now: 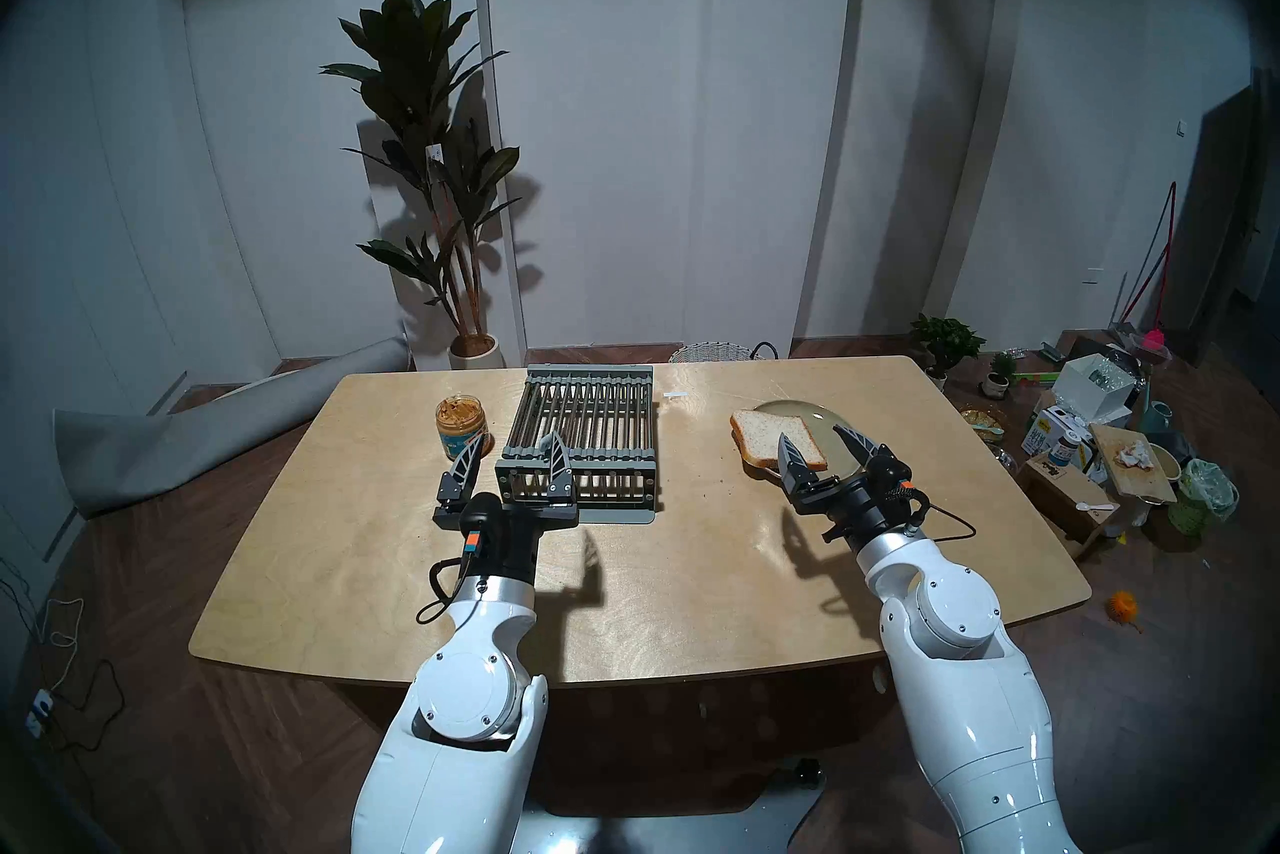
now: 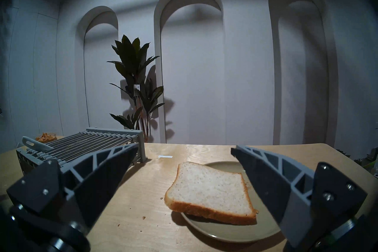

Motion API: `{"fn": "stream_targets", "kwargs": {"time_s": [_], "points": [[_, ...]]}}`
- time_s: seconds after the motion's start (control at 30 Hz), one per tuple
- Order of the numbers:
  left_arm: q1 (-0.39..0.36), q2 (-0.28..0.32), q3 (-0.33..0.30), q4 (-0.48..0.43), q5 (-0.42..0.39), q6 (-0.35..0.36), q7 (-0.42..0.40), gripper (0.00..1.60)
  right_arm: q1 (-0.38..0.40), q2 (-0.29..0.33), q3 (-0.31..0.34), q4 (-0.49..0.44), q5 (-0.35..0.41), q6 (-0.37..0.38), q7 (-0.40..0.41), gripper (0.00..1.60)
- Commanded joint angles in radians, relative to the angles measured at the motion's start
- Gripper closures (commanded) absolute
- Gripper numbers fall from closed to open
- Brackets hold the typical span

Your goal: Spread peanut butter over the slice of bread with the knife

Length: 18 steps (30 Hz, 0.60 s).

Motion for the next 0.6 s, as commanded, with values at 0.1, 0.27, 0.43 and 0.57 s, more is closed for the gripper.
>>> {"fn": "stream_targets", "kwargs": {"time_s": [0.1,0.27,0.43,0.57], "points": [[-0.143,0.002,0.074,0.093,-0.035,0.056,0.051,0.0,0.105,0.009,0.027,0.04,0.024,-0.028,0.005,0.0],[-0.182,0.0,0.106,0.143,-0.027,0.034,0.113,0.0,0.122,0.008,0.029,0.068,0.028,-0.039,0.012,0.0],[-0.21,-0.005,0.128,0.172,-0.001,0.019,0.183,0.0,0.131,0.007,0.028,0.084,0.029,-0.05,0.015,0.0],[-0.228,-0.006,0.146,0.186,0.012,0.027,0.254,0.0,0.135,0.003,0.03,0.09,0.028,-0.055,0.01,0.0]]}}
